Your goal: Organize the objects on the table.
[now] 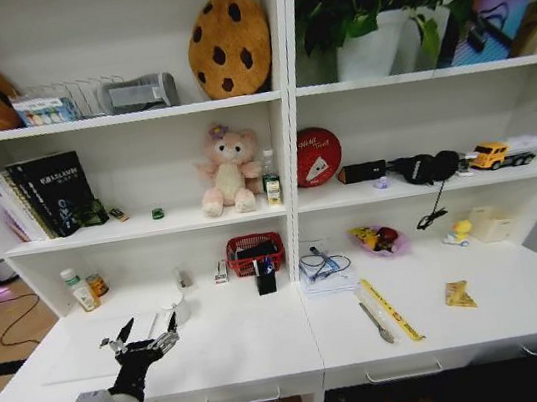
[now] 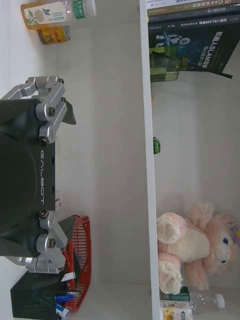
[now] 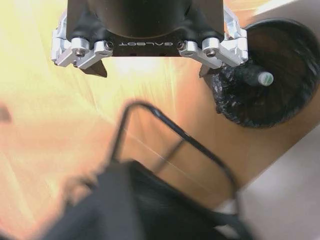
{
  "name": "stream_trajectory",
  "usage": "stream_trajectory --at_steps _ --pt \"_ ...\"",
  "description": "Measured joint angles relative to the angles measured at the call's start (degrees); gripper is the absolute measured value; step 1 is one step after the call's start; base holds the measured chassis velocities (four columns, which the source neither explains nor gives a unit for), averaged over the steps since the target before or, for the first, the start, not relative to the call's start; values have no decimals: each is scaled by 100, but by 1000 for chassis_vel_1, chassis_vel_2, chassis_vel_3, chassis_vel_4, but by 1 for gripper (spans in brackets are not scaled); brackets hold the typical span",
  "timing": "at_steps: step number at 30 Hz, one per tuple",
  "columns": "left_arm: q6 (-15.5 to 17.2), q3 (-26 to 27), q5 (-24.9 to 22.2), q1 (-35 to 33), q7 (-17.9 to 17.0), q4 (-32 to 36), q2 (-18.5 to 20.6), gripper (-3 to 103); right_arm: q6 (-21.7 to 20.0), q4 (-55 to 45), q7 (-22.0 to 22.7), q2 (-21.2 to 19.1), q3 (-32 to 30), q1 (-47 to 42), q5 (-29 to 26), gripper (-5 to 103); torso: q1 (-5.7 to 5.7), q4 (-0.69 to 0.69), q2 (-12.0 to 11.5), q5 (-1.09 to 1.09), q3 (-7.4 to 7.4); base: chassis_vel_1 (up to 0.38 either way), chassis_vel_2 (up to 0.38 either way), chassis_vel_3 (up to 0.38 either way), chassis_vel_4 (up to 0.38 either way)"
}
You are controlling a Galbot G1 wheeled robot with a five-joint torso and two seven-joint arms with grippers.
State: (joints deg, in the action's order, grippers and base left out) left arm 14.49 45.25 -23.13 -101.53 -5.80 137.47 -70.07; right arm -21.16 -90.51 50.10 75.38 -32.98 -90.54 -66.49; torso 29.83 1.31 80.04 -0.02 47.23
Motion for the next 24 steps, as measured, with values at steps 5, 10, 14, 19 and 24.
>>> stream_trajectory --at_steps 5,10,14,19,24 --pt "0 -1 0 0 5 0 0 100 -47 -2304 1835 130 -317 -373 -1817 100 1 1 -1 0 0 0 0 0 0" --pt "0 -1 0 0 4 0 0 100 3 -4499 3015 62 -35 -380 -1518 100 0 3 0 5 0 0 0 0 0" --pt "0 0 0 1 1 0 0 100 -408 -5462 2733 -342 17 -287 -1028 100 1 -1 0 3 0 0 0 0 0" --pt "0 0 0 1 3 0 0 100 -660 -5470 850 -636 -183 -546 1106 100 1 1 -1 2 0 0 0 0 0" --pt "0 0 0 0 3 0 -1 100 537 -4314 -2988 -1028 -996 -13 4400 100 1 0 -1 5 0 0 0 0 0"
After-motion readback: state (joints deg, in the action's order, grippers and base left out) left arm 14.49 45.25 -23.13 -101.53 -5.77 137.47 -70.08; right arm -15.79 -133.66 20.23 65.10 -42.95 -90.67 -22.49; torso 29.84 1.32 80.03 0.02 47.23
